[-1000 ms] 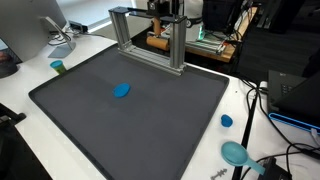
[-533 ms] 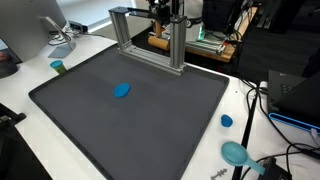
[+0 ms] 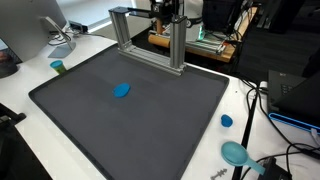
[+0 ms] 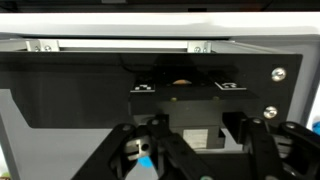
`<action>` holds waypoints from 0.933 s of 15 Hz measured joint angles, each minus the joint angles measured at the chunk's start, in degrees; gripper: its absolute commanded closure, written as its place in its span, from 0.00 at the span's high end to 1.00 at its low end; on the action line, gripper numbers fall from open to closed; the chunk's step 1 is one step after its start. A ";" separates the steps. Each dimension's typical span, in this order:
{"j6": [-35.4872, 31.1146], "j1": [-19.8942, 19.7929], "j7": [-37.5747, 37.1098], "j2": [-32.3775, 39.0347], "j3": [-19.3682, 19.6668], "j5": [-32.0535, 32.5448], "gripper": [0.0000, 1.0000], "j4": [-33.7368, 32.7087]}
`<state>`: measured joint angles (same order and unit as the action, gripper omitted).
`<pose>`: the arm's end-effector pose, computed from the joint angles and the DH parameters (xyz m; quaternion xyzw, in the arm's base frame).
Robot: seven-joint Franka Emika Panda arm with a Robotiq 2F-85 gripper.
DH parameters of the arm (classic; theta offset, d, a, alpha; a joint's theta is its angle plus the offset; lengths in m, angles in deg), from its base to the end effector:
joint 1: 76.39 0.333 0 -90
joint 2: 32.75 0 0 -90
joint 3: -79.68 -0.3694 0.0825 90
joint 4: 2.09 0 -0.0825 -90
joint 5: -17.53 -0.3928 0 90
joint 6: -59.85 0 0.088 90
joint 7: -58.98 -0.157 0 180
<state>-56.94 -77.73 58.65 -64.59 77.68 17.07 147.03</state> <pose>0.3488 0.0047 0.4258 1.0000 -0.0016 -0.0044 0.0057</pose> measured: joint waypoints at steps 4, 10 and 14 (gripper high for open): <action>-0.01 1.30 0.67 -2.19 0.43 -0.38 0.79 1.25; -0.01 1.33 0.71 -2.33 0.56 -0.29 1.00 1.46; -0.46 0.27 -5.32 -2.31 0.10 -0.20 1.00 1.40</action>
<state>-57.40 -77.46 53.33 -66.90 77.78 16.86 148.42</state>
